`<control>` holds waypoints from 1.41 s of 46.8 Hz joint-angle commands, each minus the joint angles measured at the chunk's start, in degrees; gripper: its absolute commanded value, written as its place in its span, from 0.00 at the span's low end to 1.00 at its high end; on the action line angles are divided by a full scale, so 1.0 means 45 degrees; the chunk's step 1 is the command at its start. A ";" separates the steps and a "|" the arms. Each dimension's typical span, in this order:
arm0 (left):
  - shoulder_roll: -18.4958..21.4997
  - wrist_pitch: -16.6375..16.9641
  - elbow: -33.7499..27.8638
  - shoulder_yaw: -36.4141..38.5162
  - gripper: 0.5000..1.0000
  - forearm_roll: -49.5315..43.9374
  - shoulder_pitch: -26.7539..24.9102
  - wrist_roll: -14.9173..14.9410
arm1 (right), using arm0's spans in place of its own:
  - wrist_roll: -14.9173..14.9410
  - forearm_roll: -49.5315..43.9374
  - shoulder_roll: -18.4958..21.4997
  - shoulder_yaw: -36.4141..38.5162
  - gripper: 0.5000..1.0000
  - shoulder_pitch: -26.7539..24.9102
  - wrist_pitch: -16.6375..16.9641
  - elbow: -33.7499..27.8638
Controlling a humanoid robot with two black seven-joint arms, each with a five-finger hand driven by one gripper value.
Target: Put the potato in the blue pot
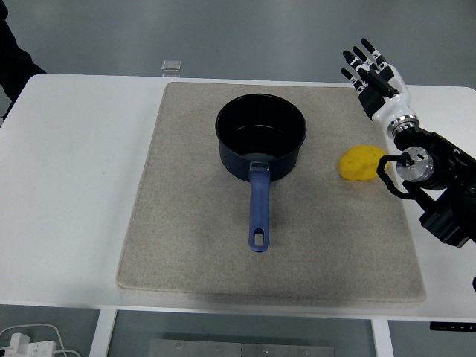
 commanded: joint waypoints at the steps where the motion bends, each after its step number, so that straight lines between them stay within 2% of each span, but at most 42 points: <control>1: 0.0000 0.0002 0.0000 0.0000 0.99 0.0000 0.0000 0.0000 | 0.0000 -0.0013 -0.0005 0.0000 0.85 -0.0008 0.0000 0.0001; 14: 0.0000 0.0021 0.0000 0.0000 0.99 -0.0001 -0.0020 0.0000 | 0.0000 -0.0052 -0.0005 0.0000 0.85 -0.0009 -0.0293 -0.0038; 28: 0.0000 0.0002 0.0000 0.0000 0.99 -0.0001 -0.0020 0.0000 | 0.0000 -0.0092 -0.0063 -0.0039 0.85 0.0030 -0.0118 0.0001; 33: 0.0000 0.0002 0.0000 0.0000 0.99 -0.0001 -0.0039 0.0000 | -0.0019 -0.0773 -0.0220 -0.0429 0.85 0.0050 0.0116 0.0040; 39: 0.0000 0.0002 0.0000 0.0000 0.99 -0.0001 -0.0039 0.0000 | -0.0058 -0.1789 -0.0727 -0.0957 0.85 0.0070 0.0565 0.0138; 44: 0.0000 0.0021 0.0020 0.0000 0.99 -0.0001 -0.0039 0.0000 | -0.0058 -0.2707 -0.1176 -0.1697 0.85 0.0070 0.0917 0.0742; 55: 0.0000 0.0002 0.0020 0.0000 0.99 -0.0001 -0.0039 0.0000 | 0.0039 -0.4056 -0.2231 -0.3866 0.85 0.0050 0.0976 0.1875; 63: 0.0000 0.0021 0.0020 0.0000 0.99 -0.0001 -0.0020 0.0000 | 0.0078 -0.4836 -0.3051 -0.4200 0.85 0.0050 0.0957 0.2579; 66: 0.0000 0.0021 0.0020 0.0000 0.99 -0.0001 -0.0020 0.0000 | 0.0312 -0.5344 -0.3324 -0.4200 0.85 0.0070 0.0976 0.2638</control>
